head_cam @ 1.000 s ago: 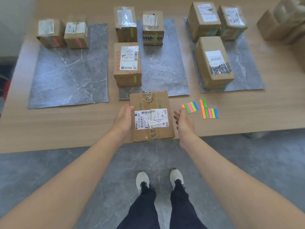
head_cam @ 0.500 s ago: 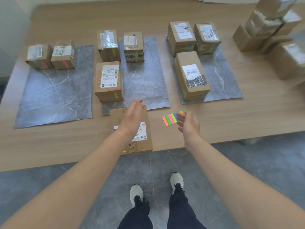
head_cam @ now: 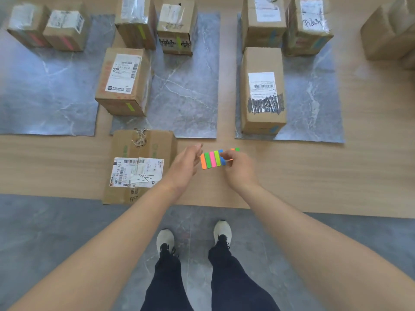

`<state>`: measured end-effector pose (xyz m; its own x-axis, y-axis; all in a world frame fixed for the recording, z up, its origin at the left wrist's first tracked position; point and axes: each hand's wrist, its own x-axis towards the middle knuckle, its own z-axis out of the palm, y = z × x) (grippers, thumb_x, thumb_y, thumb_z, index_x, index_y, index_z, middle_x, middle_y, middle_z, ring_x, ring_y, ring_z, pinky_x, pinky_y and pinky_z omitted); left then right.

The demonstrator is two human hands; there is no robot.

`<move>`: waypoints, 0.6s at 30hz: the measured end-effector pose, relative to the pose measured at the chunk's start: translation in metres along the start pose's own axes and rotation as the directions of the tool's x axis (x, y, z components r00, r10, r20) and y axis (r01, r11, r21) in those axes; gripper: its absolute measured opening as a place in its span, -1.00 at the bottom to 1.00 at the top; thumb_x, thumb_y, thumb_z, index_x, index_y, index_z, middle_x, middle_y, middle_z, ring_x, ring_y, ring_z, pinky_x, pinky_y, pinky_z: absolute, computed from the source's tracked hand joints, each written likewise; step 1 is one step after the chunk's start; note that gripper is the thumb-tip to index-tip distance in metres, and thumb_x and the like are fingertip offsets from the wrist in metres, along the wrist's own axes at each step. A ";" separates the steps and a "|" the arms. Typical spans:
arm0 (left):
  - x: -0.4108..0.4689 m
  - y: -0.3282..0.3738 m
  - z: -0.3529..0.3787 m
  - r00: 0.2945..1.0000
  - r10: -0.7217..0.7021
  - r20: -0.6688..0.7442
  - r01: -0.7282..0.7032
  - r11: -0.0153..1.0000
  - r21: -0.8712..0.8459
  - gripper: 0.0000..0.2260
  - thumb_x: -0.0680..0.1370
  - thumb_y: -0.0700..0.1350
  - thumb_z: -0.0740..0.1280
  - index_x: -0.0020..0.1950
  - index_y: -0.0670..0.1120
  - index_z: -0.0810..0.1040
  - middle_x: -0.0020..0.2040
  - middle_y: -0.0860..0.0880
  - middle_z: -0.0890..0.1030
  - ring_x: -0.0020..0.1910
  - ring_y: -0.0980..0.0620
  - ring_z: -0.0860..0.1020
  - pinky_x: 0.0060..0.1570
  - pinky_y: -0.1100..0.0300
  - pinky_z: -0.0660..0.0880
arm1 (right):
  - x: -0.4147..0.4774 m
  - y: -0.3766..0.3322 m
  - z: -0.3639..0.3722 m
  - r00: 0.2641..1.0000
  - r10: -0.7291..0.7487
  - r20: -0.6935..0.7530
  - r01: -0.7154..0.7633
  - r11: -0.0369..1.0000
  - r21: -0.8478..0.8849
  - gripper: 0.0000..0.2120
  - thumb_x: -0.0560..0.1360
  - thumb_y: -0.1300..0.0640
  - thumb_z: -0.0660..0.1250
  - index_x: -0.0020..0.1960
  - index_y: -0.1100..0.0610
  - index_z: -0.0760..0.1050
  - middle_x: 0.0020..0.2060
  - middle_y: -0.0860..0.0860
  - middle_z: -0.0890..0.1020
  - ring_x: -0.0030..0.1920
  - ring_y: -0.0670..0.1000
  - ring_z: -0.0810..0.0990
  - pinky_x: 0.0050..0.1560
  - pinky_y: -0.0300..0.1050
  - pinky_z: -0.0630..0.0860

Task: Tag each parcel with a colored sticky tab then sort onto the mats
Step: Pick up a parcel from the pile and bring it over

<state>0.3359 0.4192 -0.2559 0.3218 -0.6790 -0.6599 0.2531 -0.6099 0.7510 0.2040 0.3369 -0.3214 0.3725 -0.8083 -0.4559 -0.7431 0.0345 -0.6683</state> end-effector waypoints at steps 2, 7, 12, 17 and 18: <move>0.010 -0.011 0.004 0.999 0.032 -0.012 -0.031 0.996 0.081 -0.73 0.58 0.07 0.25 0.25 0.06 0.54 0.28 0.09 0.55 0.25 0.19 0.49 0.37 0.20 0.35 | 0.014 0.006 0.004 0.992 -0.118 0.054 0.125 0.982 -0.143 -0.54 0.50 0.44 0.21 0.30 0.16 0.63 0.17 0.16 0.64 0.19 0.18 0.58 0.13 -0.07 0.43; 0.021 -0.027 0.009 0.974 0.218 0.069 -0.211 0.746 0.631 -0.60 0.59 -0.29 0.15 0.39 -0.08 0.52 0.36 0.01 0.53 0.28 0.10 0.48 0.18 0.52 0.26 | 0.037 0.017 0.014 0.939 -0.309 0.149 0.340 0.897 -0.283 -0.83 0.45 0.23 0.48 0.04 0.15 0.70 -0.12 0.14 0.54 -0.11 0.21 0.55 -0.14 0.14 0.53; 0.029 -0.051 0.008 0.964 0.226 0.142 -0.224 0.395 0.891 -0.57 0.51 -0.24 0.15 0.36 -0.11 0.51 0.48 -0.05 0.37 0.35 -0.17 0.44 0.20 -0.08 0.50 | 0.052 0.017 0.005 0.897 -0.374 0.234 0.432 0.854 -0.291 -0.79 0.42 0.12 0.56 0.02 0.16 0.72 -0.12 0.12 0.52 -0.12 0.19 0.55 -0.16 0.08 0.50; 0.030 -0.051 0.005 0.948 0.262 0.179 -0.252 0.281 0.926 -0.59 0.48 -0.24 0.20 0.31 -0.14 0.54 0.44 -0.10 0.39 0.26 -0.20 0.47 0.11 -0.11 0.53 | 0.062 0.001 0.000 0.898 -0.327 0.295 0.418 0.844 -0.336 -0.88 0.40 0.19 0.53 -0.06 0.11 0.70 -0.18 0.00 0.46 -0.08 0.16 0.56 -0.18 -0.02 0.43; 0.031 -0.051 0.004 0.946 0.264 0.187 -0.259 0.271 0.927 -0.59 0.47 -0.24 0.20 0.30 -0.13 0.55 0.45 -0.10 0.39 0.24 -0.21 0.48 0.09 -0.10 0.54 | 0.065 -0.002 0.000 0.902 -0.306 0.306 0.404 0.848 -0.342 -0.88 0.39 0.21 0.52 -0.07 0.11 0.70 -0.19 0.01 0.48 -0.07 0.18 0.58 -0.18 -0.04 0.43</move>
<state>0.3293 0.4276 -0.3145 0.2009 -0.8799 -0.4305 -0.8606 -0.3685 0.3516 0.2294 0.2844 -0.3495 0.7333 -0.5595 -0.3863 -0.6701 -0.4986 -0.5499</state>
